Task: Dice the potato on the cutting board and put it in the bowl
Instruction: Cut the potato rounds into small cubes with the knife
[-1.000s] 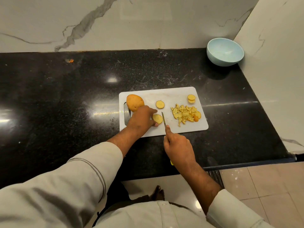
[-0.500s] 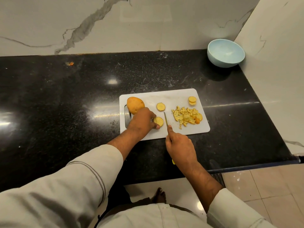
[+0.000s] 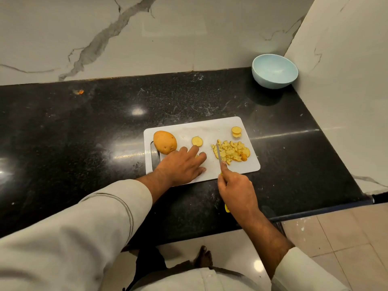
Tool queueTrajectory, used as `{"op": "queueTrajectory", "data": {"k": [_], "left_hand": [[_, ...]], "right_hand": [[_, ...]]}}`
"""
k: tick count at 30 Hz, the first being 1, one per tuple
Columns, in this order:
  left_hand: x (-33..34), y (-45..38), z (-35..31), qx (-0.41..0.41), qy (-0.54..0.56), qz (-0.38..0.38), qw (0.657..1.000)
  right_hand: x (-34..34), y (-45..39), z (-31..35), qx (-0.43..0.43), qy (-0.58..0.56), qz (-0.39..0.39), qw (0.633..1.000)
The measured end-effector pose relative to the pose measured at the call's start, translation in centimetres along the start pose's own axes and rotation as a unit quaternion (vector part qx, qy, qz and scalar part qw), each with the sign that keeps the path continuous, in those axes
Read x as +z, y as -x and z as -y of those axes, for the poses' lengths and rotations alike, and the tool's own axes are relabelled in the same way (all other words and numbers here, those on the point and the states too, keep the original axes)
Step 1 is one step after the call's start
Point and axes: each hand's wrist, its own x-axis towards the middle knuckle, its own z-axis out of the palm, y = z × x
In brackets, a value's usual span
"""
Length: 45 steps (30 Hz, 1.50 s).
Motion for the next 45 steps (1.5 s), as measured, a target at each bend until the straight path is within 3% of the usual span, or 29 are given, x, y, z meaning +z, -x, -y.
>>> {"op": "queueTrajectory", "data": {"k": [12,22,26,28,30,32,35,42,45], "left_hand": [[-0.9,-2.1,0.5,-0.003,0.017,0.006,1.000],[-0.1,-2.3,-3.6,-0.233,0.121,-0.038,0.964],[-0.4,-1.7,-3.6,-0.268,0.105,-0.059,0.956],[-0.7,-1.1,-2.6,-0.240,0.092,-0.073,0.964],[-0.9,-0.3,-1.1,-0.142,0.083,-0.068,0.984],[-1.3,0.1,0.7,-0.040,0.057,-0.029,0.997],[-1.6,-0.3,2.1,0.048,0.013,0.019,0.999],[-0.4,-0.7,1.8,0.094,-0.030,-0.007,0.995],[0.0,-0.6,0.5,0.057,0.005,-0.022,0.998]], "right_hand": [[0.2,0.9,-0.1,-0.011,-0.020,0.007,1.000],[0.2,0.9,-0.7,-0.029,0.002,0.022,0.999],[0.4,0.9,-0.8,-0.033,0.012,0.041,0.999],[0.6,0.8,-0.9,-0.028,0.003,0.038,0.999],[0.7,0.7,-1.0,-0.022,-0.004,0.030,0.999],[0.9,0.7,-0.9,-0.016,-0.009,0.026,0.999],[1.1,0.7,-0.8,-0.011,-0.010,0.025,1.000],[1.6,0.9,-0.7,-0.008,-0.009,0.027,1.000],[1.4,0.9,-0.9,-0.003,-0.010,0.029,1.000]]}}
